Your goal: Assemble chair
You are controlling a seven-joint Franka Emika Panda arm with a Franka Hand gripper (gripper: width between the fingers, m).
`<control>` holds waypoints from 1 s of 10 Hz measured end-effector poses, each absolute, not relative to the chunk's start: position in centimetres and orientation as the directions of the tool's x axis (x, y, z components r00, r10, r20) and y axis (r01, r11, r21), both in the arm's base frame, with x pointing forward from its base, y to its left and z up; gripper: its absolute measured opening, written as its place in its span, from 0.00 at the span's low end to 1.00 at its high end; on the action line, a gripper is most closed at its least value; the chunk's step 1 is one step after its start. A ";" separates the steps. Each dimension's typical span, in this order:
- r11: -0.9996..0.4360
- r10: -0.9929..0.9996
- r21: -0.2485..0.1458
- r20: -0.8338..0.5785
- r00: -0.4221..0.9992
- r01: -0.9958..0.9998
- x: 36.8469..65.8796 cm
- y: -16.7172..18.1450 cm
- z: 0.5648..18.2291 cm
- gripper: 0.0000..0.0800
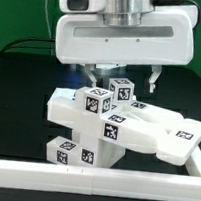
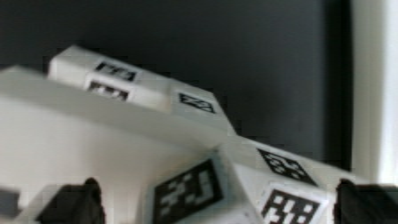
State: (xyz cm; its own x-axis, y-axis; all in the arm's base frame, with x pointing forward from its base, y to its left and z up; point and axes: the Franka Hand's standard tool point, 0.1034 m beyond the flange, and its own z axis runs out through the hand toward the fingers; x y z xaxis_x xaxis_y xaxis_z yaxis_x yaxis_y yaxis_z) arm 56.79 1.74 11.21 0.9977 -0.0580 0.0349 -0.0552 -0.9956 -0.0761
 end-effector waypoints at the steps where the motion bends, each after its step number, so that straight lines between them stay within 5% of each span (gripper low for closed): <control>1: -0.988 0.153 -0.029 0.063 0.986 0.155 57.2 1.5 11.7 0.81; 2: -0.960 0.279 0.002 0.088 0.956 0.280 57.6 1.7 11.7 0.81; 4: -0.975 0.222 -0.007 0.086 0.971 0.224 57.6 1.7 11.6 0.50; 5: -0.974 0.226 -0.007 0.086 0.970 0.227 57.6 1.7 11.6 0.50; 6: -0.980 0.196 -0.012 0.087 0.977 0.197 57.6 1.7 11.6 0.35; 10: -0.950 -0.309 -0.089 0.103 0.946 -0.300 58.0 0.9 11.7 0.35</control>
Offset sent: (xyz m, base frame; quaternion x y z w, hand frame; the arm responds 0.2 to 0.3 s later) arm 0.0000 0.0000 0.0000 0.0000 0.0000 0.0650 0.9979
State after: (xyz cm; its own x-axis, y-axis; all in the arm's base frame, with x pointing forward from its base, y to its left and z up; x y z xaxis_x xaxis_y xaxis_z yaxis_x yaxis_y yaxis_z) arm 57.96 0.91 11.70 0.9455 -0.3089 0.1028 -0.3005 -0.9496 -0.0893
